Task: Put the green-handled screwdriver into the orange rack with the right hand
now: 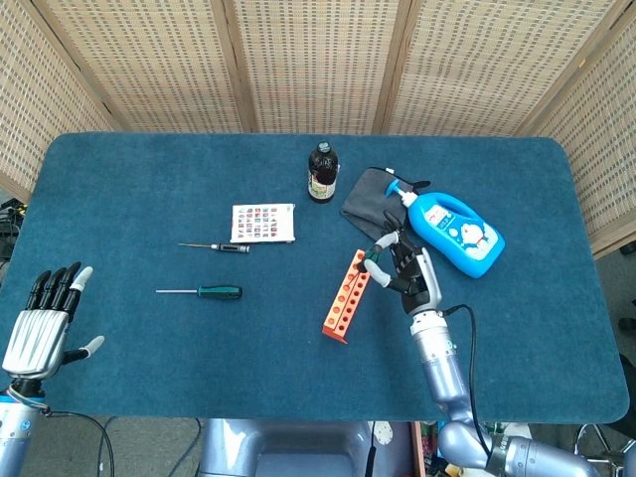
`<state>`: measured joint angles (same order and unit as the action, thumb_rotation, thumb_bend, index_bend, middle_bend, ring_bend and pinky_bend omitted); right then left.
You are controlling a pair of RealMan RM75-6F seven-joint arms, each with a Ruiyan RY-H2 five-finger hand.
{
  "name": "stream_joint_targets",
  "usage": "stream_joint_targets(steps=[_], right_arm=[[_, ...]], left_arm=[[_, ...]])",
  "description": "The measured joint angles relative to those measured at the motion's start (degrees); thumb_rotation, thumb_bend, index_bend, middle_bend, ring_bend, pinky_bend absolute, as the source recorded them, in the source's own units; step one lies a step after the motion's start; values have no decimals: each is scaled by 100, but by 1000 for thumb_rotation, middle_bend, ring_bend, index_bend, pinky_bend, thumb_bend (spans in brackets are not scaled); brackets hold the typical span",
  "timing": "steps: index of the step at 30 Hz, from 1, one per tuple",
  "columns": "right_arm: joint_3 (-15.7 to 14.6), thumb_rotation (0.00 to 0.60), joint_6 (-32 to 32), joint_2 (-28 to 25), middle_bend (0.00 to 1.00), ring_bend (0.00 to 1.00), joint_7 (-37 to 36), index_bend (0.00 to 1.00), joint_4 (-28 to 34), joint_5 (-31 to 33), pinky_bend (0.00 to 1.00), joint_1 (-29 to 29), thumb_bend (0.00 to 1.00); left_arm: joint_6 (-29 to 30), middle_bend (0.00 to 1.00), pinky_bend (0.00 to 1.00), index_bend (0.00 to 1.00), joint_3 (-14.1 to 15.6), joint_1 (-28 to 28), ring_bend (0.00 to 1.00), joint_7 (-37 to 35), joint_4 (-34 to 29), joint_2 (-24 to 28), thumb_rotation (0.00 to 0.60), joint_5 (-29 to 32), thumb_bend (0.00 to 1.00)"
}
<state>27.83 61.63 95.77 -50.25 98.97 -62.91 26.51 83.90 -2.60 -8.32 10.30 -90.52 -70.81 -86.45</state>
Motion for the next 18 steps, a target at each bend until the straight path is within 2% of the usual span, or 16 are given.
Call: stream_joint_targets(steps=[18], right_arm=[[-54,600,-74,76,56,0,-135,646,-194,-59,0,-28,220]], left_arm=[[-20,0,0,0,9,-9,0,34,6,-20,600,13,0]])
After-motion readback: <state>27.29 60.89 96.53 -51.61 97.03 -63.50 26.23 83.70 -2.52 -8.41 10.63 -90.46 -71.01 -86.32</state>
